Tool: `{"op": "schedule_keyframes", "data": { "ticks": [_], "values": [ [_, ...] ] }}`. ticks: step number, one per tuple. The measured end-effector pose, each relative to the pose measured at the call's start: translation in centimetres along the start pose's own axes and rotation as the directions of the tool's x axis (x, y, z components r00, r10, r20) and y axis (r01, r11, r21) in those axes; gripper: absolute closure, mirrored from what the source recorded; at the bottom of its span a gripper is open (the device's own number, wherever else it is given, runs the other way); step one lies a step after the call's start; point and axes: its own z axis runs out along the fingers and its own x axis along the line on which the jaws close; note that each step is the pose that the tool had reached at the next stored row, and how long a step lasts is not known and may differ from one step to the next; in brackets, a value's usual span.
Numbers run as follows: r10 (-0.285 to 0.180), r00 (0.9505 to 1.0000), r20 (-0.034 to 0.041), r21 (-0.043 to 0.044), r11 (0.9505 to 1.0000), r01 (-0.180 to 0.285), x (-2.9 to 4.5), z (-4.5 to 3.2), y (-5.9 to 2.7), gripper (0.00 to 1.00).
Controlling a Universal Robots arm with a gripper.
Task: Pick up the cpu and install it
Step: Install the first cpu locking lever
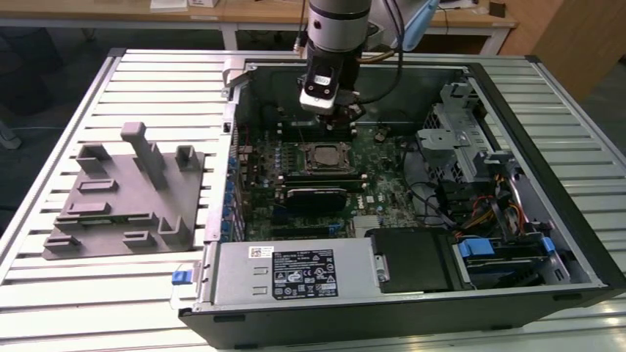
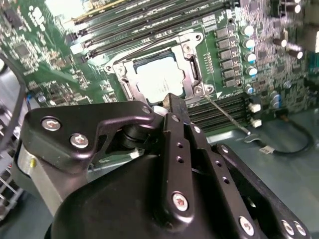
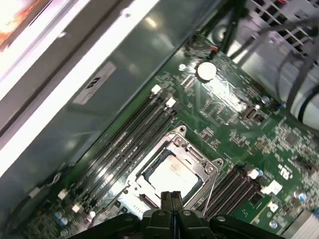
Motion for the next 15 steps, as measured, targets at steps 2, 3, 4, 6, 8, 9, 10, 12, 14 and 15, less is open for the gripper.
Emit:
{"op": "schedule_keyframes", "data": {
  "ticks": [2,3,4,6,8,9,10,12,14,15],
  "values": [
    [-0.035,0.9994,-0.0005,0.0002,0.9994,0.035,0.0,0.01,0.0,0.89],
    [-0.054,0.9985,-0.0008,0.0003,0.9985,0.054,0.0,0.02,0.0,0.89],
    [-0.072,0.9974,-0.0011,0.0004,0.9974,0.072,0.0,0.02,0.0,0.89],
    [-0.108,0.9941,-0.0016,0.0006,0.9941,0.108,0.0,0.03,0.0,0.89],
    [-0.144,0.9896,-0.0022,0.0007,0.9896,0.144,0.0,0.04,0.0,0.89],
    [-0.162,0.9868,-0.0025,0.0007,0.9868,0.162,0.0,0.05,0.0,0.89],
    [-0.179,0.9838,-0.0028,0.0008,0.9838,0.179,0.0,0.05,0.0,0.89],
    [-0.216,0.9763,-0.0033,0.0009,0.9763,0.216,0.0,0.07,0.0,0.89],
    [-0.251,0.9679,-0.0039,0.001,0.9679,0.251,0.0,0.08,0.0,0.89],
    [-0.269,0.9633,-0.0042,0.0011,0.9633,0.269,0.0,0.09,0.0,0.89]
  ]
}}
